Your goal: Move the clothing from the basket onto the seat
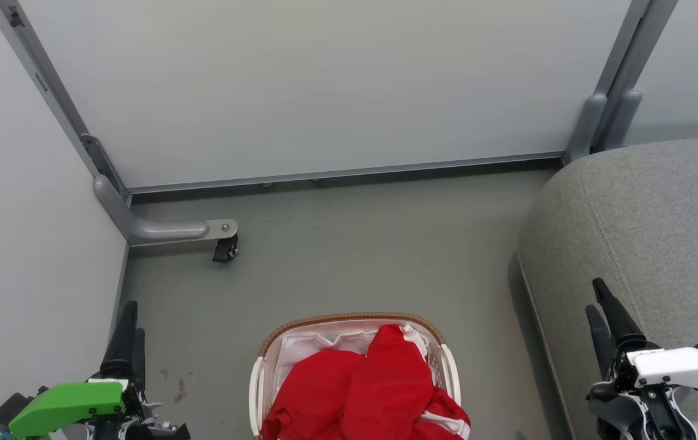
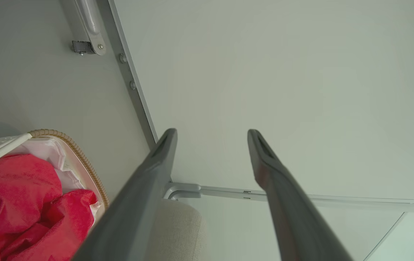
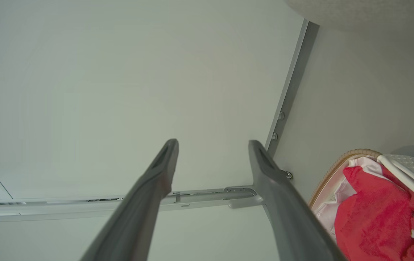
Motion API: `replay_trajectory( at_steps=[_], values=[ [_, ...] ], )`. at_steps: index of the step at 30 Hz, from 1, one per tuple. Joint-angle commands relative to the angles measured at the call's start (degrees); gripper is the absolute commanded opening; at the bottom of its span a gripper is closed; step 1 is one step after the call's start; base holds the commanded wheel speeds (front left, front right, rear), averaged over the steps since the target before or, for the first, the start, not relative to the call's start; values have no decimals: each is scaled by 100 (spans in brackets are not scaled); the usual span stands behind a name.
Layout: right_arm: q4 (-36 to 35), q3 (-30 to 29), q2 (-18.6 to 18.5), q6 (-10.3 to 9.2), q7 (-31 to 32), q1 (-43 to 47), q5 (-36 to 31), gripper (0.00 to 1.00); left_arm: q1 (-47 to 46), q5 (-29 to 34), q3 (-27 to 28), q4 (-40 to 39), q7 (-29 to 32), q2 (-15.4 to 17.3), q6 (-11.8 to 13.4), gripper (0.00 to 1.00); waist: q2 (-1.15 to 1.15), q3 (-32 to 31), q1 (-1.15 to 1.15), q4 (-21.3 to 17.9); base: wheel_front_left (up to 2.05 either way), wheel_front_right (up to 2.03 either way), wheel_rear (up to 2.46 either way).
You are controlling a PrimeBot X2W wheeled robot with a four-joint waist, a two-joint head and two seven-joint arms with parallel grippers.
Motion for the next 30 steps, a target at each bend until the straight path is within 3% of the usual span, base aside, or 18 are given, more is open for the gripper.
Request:
replay_trajectory(
  at_steps=[1,17,30],
  values=[
    [-89,8,-94,1,-84,-136,-236,100,-173,259,-25,-56,-69,56,-4,100,0,3,0,7,0,0,0],
    [-263,117,-176,2,-492,-213,-2323,100,-277,2517,-239,-13,-476,93,61,100,0,43,0,80,0,0,0],
    [-292,168,-200,2,-779,-254,-3683,100,-330,3746,-461,73,-759,172,188,100,0,71,0,114,0,0,0]
  ],
)
